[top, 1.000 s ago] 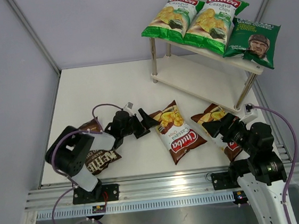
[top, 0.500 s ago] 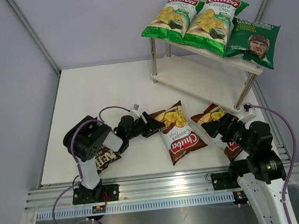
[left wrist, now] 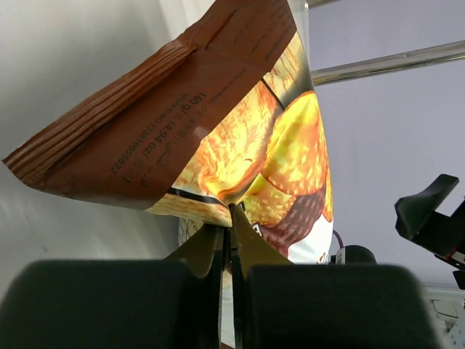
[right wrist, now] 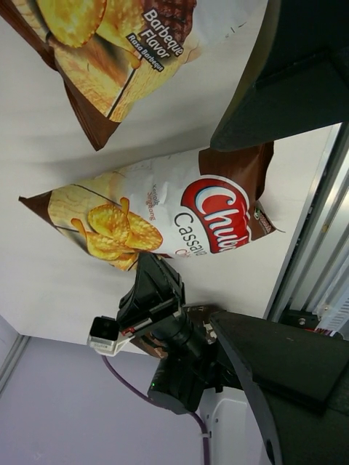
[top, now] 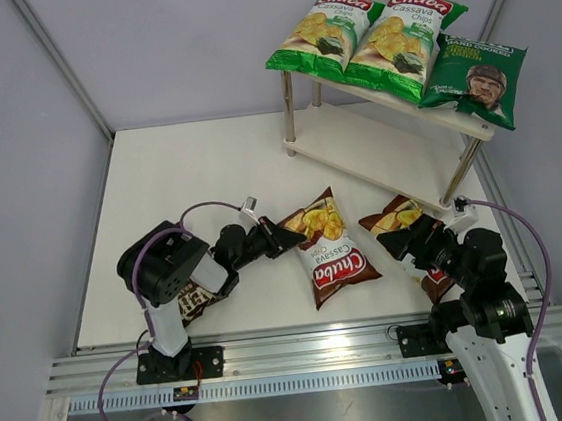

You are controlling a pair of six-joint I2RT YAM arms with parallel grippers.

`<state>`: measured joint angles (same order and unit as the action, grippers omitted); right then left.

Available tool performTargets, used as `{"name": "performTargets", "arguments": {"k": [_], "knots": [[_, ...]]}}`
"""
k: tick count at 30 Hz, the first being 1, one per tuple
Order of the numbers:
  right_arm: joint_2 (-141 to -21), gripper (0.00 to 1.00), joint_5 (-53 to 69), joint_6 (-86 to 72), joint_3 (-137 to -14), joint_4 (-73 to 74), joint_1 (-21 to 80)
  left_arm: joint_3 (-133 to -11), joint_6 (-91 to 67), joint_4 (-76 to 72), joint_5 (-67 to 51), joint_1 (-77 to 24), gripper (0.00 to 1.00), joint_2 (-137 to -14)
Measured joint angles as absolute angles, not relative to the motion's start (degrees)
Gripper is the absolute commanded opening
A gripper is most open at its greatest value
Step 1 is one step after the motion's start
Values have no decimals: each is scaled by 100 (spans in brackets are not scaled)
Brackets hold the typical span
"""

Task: Place and organize the chips bags onto the shelf

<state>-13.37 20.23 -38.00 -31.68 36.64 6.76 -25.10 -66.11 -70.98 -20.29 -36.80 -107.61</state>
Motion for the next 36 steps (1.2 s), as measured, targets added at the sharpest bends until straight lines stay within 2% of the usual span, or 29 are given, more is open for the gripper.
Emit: {"name": "performTargets", "arguments": {"k": [6, 16, 26, 31, 36], "knots": [[-1372, 100, 2158, -4069, -2727, 3487, 676, -2156, -6705, -7116, -1870, -3680, 0, -10158], [-1559, 100, 3183, -4984, -1205, 2154, 676, -1782, -7214, -7100, -1369, -3658, 0, -8827], [-768, 99, 4193, -5607, -707, 285, 676, -1675, -7570, -6842, -1175, -3647, 0, -7787], [-786, 99, 4436, -5854, -508, -436, 676, -1684, -7620, -6420, -1135, -3649, 0, -7288], [-1284, 99, 4637, -5964, -502, -1243, 676, -2008, -7585, -5435, -1140, -3747, 0, -7078]]}}
